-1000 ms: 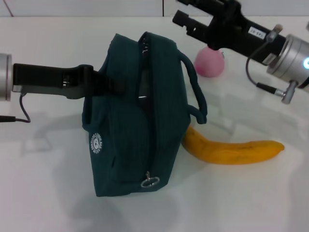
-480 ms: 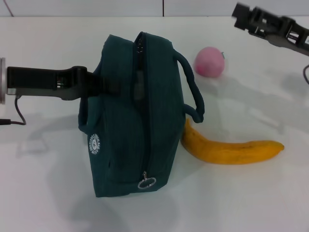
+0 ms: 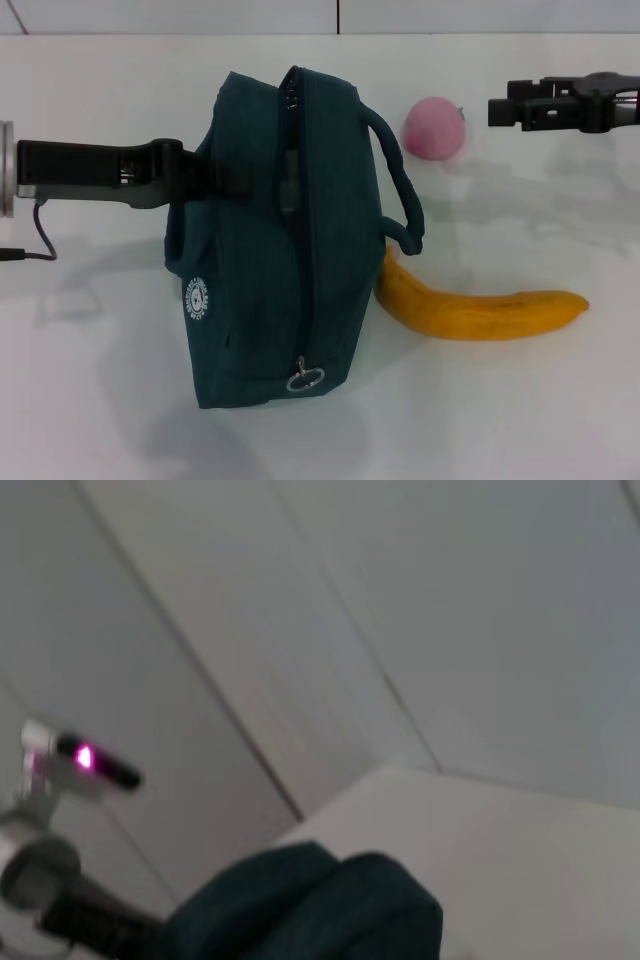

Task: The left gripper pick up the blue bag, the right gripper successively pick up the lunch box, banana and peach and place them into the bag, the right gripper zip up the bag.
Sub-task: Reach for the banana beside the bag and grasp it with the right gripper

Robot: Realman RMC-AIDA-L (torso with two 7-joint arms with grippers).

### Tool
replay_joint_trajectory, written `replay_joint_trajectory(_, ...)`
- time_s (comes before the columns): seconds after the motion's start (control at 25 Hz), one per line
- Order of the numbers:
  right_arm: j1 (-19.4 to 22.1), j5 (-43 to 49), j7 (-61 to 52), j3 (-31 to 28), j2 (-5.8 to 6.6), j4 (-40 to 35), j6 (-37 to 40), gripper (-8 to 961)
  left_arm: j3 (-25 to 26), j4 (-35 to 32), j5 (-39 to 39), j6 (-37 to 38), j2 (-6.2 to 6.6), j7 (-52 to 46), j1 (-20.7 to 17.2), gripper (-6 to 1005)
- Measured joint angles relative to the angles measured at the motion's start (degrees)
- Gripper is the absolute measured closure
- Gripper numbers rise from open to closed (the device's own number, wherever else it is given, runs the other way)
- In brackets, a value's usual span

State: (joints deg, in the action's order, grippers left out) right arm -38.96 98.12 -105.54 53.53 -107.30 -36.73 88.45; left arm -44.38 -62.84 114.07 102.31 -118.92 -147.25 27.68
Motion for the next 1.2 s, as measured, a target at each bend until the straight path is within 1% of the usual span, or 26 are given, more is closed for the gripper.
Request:
replay_joint_trajectory(0.12,-1.8,3.2,-0.1,0.1,1.60,-1.2,1.5,78,0.0,0.1,0.0,0.0,-0.02,0.4,0.0,959)
replay_joint_trajectory(0.24,-3.5,8.7,-1.8,0.1,2.42,-4.5,3.0,79,0.0,1.0,0.0,0.0,-0.08,0.8,0.0,959)
replay_joint_trajectory(0.36,-6.0,16.5,-6.0,0.6,2.58,-8.8,4.6,80,0.0,2.3,0.0,0.0,-0.09,1.4,-0.1,959)
replay_joint_trajectory(0.44,-8.3,23.3,-8.9,1.7,2.33,-12.6,6.6,81,0.0,2.7,-0.4,0.0,-0.10,1.4,-0.1,959)
replay_joint_trajectory(0.52,-10.0,28.3,-11.2,2.4,1.75,-16.2,9.1,81,-0.1,2.8,-1.3,0.1,-0.09,1.5,-0.1,959)
replay_joint_trajectory(0.6,-11.3,32.3,-13.3,2.9,0.91,-19.9,11.4,82,-0.4,2.8,-2.1,0.3,-0.09,1.5,-0.1,959)
replay_joint_trajectory(0.72,-12.9,38.0,-17.5,4.5,-1.04,-24.9,13.1,83,-0.4,2.8,-2.2,0.4,-0.09,1.6,-0.1,959)
replay_joint_trajectory(0.76,-13.6,40.1,-19.1,5.0,-1.87,-26.1,13.4,83,-0.4,2.8,-2.3,0.4,-0.09,1.6,-0.1,959)
replay_joint_trajectory(0.88,-15.4,42.7,-20.7,6.2,-3.56,-26.9,15.0,83,-0.4,2.8,-2.3,0.4,-0.21,1.9,-0.2,959)
replay_joint_trajectory(0.96,-16.1,42.9,-21.1,8.0,-4.30,-26.9,15.8,84,-0.4,2.8,-2.5,0.4,-0.22,2.0,-0.2,959)
replay_joint_trajectory(1.12,-17.5,43.2,-23.1,14.4,-5.89,-26.8,16.0,85,-0.4,2.8,-2.8,0.4,-0.25,2.0,-0.2,959)
replay_joint_trajectory(1.2,-17.9,43.6,-23.6,16.4,-6.69,-26.6,15.8,85,-0.4,2.8,-2.8,0.4,-0.26,2.1,-0.1,959)
